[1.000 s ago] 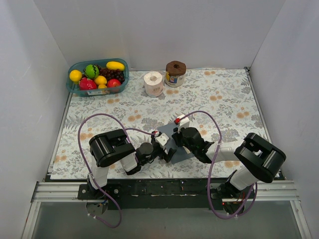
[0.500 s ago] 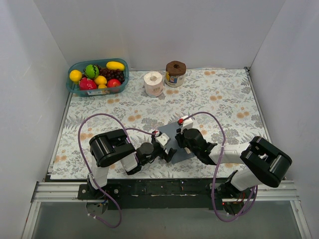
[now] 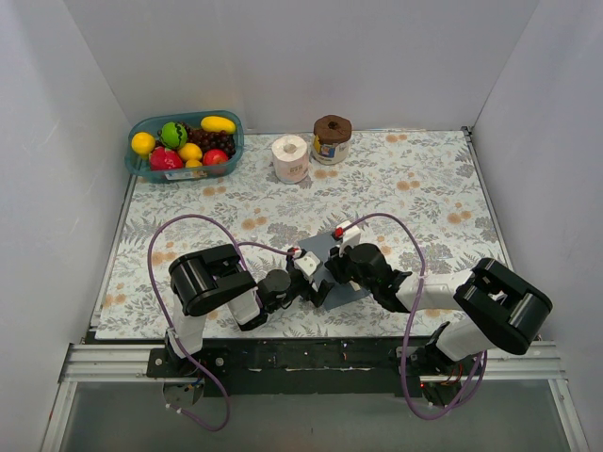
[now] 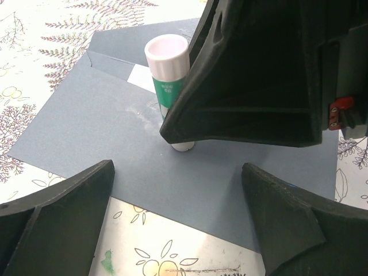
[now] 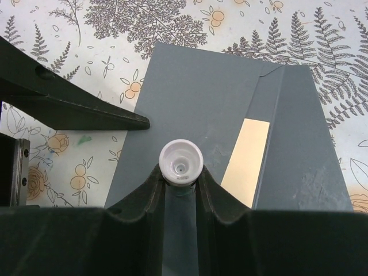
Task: Place the letter into the envelope and seal it
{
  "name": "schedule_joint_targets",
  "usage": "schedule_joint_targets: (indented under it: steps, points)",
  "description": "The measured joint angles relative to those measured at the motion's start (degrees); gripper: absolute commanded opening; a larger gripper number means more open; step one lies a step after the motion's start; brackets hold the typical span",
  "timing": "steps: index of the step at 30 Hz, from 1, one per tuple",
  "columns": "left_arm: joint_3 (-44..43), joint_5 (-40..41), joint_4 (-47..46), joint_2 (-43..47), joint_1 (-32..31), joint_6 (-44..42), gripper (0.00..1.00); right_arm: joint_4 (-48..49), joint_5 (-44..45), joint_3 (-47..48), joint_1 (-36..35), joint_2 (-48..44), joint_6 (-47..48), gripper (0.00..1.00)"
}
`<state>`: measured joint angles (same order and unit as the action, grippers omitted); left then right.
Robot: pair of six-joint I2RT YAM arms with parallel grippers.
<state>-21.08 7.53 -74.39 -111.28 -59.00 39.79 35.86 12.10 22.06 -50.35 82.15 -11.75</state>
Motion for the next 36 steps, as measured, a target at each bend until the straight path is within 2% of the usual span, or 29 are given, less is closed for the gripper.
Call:
schedule_joint_targets:
  steps: [19, 36]
  points:
    - [-0.07, 0.07, 0.13, -0.04, 0.00, 0.02, 0.91, -8.76, 11.02, 1.16, -1.11, -2.73, -8.55, 0.01]
    - [-0.42, 0.26, 0.17, -0.11, 0.00, 0.07, 0.91, -8.22, 9.90, -0.76, -2.97, -4.85, -7.54, 0.01]
